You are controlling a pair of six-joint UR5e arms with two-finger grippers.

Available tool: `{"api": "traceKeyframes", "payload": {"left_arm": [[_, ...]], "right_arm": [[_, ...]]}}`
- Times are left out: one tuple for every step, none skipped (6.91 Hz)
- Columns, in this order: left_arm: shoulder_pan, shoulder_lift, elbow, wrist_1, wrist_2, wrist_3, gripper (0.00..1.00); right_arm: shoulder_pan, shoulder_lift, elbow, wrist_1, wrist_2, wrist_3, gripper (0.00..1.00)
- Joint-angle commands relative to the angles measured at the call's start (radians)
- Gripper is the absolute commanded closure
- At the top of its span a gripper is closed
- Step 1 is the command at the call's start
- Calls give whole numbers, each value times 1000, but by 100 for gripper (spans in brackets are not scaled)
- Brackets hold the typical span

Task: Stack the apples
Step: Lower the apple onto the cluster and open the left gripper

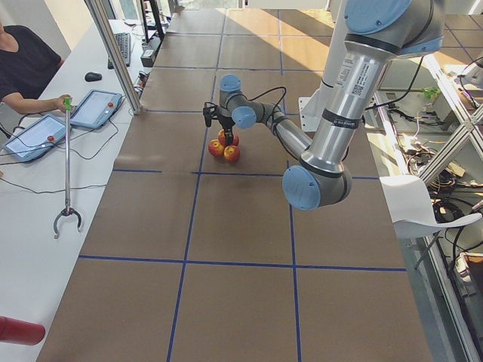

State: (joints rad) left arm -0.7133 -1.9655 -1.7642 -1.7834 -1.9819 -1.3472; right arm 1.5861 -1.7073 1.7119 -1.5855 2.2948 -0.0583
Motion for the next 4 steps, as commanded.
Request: {"api": "traceKeyframes", "payload": {"left_arm": [[0, 0, -1, 1, 0, -1, 0], [0, 4, -4, 1, 0, -1, 0], [-2, 11, -21, 2, 0, 0, 0], [-15, 13, -38, 4, 0, 8, 0]], "right_arm": [[0, 0, 0, -1, 0, 0, 0], [0, 0, 0, -1, 0, 0, 0], [0, 0, 0, -1, 0, 0, 0], [0, 0, 0, -1, 0, 0, 0]]}}
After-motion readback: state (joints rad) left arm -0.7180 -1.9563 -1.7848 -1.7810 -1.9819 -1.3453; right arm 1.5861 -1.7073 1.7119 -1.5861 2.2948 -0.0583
